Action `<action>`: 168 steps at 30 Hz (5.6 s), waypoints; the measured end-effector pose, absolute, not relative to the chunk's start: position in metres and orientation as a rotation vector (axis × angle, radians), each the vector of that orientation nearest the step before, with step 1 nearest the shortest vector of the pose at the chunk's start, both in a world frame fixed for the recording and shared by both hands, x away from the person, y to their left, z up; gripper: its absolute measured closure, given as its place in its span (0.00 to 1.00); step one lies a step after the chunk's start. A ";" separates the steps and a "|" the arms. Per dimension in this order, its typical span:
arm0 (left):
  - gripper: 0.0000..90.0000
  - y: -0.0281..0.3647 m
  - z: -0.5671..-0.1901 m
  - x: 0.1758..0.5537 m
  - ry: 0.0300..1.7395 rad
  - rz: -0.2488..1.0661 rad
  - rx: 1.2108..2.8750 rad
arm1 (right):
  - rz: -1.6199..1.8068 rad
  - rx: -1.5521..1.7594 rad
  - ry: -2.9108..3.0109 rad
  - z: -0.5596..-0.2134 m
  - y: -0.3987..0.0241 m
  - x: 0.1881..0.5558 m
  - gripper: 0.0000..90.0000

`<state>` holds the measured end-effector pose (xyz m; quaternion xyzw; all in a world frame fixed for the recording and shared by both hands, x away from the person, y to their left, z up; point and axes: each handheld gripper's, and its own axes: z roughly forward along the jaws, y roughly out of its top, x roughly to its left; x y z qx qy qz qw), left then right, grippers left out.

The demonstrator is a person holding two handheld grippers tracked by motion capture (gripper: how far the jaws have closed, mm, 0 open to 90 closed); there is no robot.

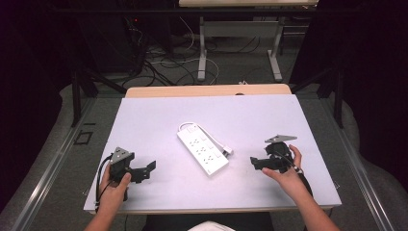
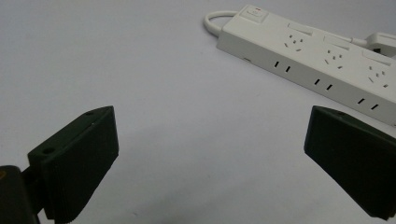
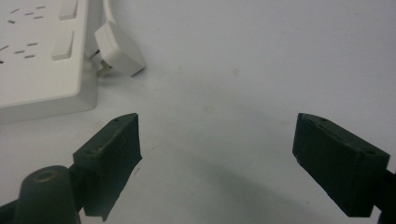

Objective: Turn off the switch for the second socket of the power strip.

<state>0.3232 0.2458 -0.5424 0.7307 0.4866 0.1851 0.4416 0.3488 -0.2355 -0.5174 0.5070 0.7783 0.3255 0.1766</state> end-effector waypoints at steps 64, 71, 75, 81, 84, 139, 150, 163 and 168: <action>0.00 0.240 -0.542 0.321 1.177 0.518 1.847 | 0.687 1.463 2.463 -0.451 -0.169 0.408 0.36; 0.00 0.240 -0.542 0.321 1.176 0.518 1.846 | 0.678 1.467 2.461 -0.449 -0.163 0.417 0.43; 0.00 0.240 -0.542 0.321 1.174 0.516 1.847 | 0.684 1.467 2.459 -0.449 -0.159 0.421 0.47; 0.00 0.241 -0.542 0.321 1.171 0.519 1.853 | 0.673 1.416 2.479 -0.451 -0.153 0.427 0.55; 0.00 0.241 -0.542 0.321 1.177 0.511 1.845 | 0.671 1.427 2.477 -0.452 -0.149 0.429 0.57; 0.00 0.241 -0.543 0.322 1.168 0.505 1.843 | 0.642 1.325 2.624 -0.491 -0.079 0.452 0.96; 0.00 0.241 -0.543 0.322 1.169 0.505 1.843 | 0.648 1.319 2.646 -0.498 -0.074 0.452 1.00; 0.00 0.241 -0.543 0.322 1.168 0.506 1.844 | 0.511 1.312 2.702 -0.499 -0.068 0.453 1.00; 0.00 0.242 -0.543 0.322 1.169 0.506 1.843 | 0.591 1.312 2.677 -0.506 -0.066 0.452 1.00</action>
